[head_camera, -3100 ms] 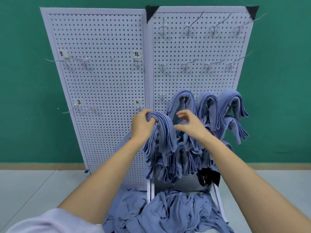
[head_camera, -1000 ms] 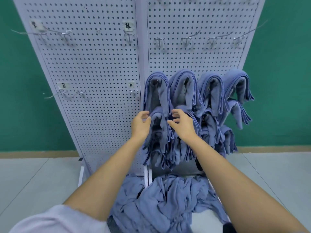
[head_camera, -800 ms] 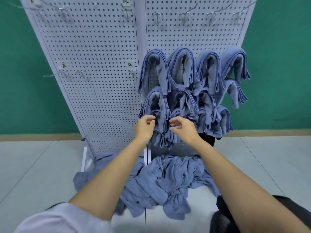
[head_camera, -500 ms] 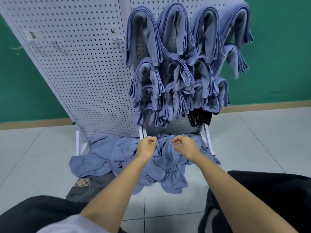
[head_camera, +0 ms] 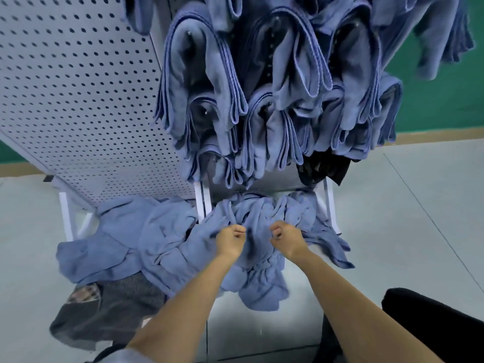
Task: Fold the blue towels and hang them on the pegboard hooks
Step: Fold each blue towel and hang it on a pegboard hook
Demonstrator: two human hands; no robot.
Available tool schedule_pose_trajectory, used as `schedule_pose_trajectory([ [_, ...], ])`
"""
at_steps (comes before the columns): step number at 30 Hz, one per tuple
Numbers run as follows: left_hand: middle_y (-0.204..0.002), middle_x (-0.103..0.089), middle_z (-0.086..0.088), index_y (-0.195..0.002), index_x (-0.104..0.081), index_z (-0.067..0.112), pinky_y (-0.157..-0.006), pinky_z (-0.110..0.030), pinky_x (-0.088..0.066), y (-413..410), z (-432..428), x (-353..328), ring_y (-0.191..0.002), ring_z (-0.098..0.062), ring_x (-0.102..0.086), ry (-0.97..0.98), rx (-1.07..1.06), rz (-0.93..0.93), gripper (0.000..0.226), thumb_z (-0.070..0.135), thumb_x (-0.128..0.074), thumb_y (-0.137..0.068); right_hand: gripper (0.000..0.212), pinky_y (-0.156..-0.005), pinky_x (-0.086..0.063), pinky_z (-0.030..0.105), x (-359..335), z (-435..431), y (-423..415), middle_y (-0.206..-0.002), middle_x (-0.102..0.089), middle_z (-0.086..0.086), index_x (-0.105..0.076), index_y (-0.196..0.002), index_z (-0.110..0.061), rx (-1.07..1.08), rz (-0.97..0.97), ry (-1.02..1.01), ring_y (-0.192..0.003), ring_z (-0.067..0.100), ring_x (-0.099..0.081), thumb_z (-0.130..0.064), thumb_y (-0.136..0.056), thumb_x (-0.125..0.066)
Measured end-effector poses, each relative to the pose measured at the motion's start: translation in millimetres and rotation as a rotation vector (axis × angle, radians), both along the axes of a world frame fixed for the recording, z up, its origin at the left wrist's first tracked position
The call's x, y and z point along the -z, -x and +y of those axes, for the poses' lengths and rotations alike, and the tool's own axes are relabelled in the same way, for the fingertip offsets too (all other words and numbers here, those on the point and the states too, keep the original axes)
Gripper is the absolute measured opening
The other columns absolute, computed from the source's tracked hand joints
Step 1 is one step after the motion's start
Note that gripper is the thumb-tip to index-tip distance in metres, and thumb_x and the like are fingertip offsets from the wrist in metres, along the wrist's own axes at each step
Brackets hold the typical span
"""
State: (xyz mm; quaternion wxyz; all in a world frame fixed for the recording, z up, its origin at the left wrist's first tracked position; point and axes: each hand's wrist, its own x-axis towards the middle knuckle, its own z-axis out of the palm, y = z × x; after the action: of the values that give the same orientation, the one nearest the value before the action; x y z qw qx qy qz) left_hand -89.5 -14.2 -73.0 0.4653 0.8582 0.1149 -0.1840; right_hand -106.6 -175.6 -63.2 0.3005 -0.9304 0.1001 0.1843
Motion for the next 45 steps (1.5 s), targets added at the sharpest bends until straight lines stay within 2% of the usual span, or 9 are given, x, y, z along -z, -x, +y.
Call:
schedule_pose_trajectory([
  [6,-0.095,-0.065,-0.024,-0.074,-0.053,0.008,-0.065,-0.031,-0.039,-25.4,-9.8,34.2,-0.095,-0.037,-0.061,-0.221,0.096,0.115,0.019,0.013,-0.057,-0.092,0.029,-0.087,-0.048,0.039,23.4,7.1,-30.5,-0.096,-0.061,0.020,-0.053,-0.120,0.001,0.080,0.042,-0.083,-0.102,0.036,-0.059,-0.003,-0.091,-0.056],
  [9,-0.106,-0.066,-0.020,-0.101,-0.060,-0.001,-0.065,-0.029,-0.040,-23.7,-11.0,43.3,-0.101,-0.034,-0.061,-0.297,0.173,0.198,0.019,0.014,-0.053,-0.093,0.017,-0.088,-0.048,0.043,29.7,14.1,-34.6,-0.076,-0.050,0.010,-0.056,-0.108,0.002,0.072,0.057,-0.094,-0.092,0.036,-0.059,-0.002,-0.091,-0.054],
  [12,-0.068,-0.055,-0.014,-0.058,-0.043,0.012,-0.065,-0.030,-0.038,-22.7,-7.6,44.4,-0.096,-0.036,-0.061,-0.255,0.143,0.198,0.034,0.003,-0.050,-0.090,0.007,-0.084,-0.047,0.038,27.1,20.1,-29.9,-0.068,-0.046,0.005,-0.055,-0.090,0.006,0.067,0.071,-0.103,-0.080,0.034,-0.054,0.000,-0.089,-0.051],
  [13,-0.061,-0.045,-0.010,-0.054,-0.036,0.014,-0.061,-0.026,-0.034,-22.6,-5.7,40.0,-0.068,-0.033,-0.051,-0.240,0.123,0.157,0.040,0.002,-0.049,-0.090,0.010,-0.083,-0.046,0.039,23.6,20.8,-28.1,-0.070,-0.045,0.007,-0.056,-0.090,0.010,0.068,0.067,-0.120,-0.080,0.036,-0.052,0.001,-0.088,-0.052],
  [17,-0.061,-0.036,-0.001,-0.064,-0.035,0.015,-0.047,-0.019,-0.027,-20.9,4.3,-8.2,-0.055,-0.012,-0.032,-0.012,-0.024,-0.017,0.035,0.007,-0.044,-0.097,0.018,-0.066,-0.041,0.028,-5.0,22.5,-16.6,-0.063,-0.042,0.000,-0.048,-0.072,-0.005,0.036,0.059,-0.166,-0.071,0.017,-0.045,0.000,-0.088,-0.054],
  [26,-0.067,-0.041,0.000,-0.071,-0.047,0.019,-0.054,-0.021,-0.028,2.2,33.1,-179.4,-0.061,-0.013,-0.033,0.239,0.089,-0.255,0.027,0.007,-0.046,-0.096,0.014,-0.066,-0.044,0.026,-136.0,26.0,19.9,-0.068,-0.053,0.002,-0.050,-0.086,-0.011,-0.061,-0.151,-0.265,-0.075,0.021,-0.051,0.001,-0.086,-0.057],
  [32,-0.076,-0.064,0.006,-0.092,-0.067,0.008,-0.067,-0.012,-0.041,31.0,39.8,-289.8,-0.072,-0.003,-0.054,0.325,0.294,-0.362,0.021,0.003,-0.047,-0.091,0.049,-0.056,-0.039,0.018,-251.6,31.6,38.3,-0.075,-0.055,-0.003,-0.042,-0.119,-0.029,-0.241,-0.394,-0.386,-0.057,0.010,-0.049,0.000,-0.085,-0.063],
  [38,-0.078,-0.068,0.009,-0.080,-0.070,0.020,-0.069,-0.014,-0.045,48.5,55.0,-333.7,-0.078,-0.004,-0.059,0.345,0.404,-0.430,0.025,0.006,-0.052,-0.091,0.020,-0.057,-0.033,0.023,-300.1,30.2,50.4,-0.063,-0.046,-0.003,-0.054,-0.073,-0.016,-0.376,-0.503,-0.262,-0.055,0.009,-0.038,-0.007,-0.087,-0.066],
  [45,-0.091,-0.072,0.000,-0.092,-0.067,0.008,-0.085,-0.030,-0.051,64.9,85.6,-308.9,-0.088,-0.017,-0.067,0.036,0.622,0.020,0.048,0.044,-0.081,-0.063,0.011,-0.053,-0.043,0.019,-303.5,33.6,52.1,-0.057,-0.050,0.001,-0.067,-0.086,-0.009,-0.162,-0.679,-0.332,-0.047,0.011,-0.048,-0.002,-0.086,-0.058],
])
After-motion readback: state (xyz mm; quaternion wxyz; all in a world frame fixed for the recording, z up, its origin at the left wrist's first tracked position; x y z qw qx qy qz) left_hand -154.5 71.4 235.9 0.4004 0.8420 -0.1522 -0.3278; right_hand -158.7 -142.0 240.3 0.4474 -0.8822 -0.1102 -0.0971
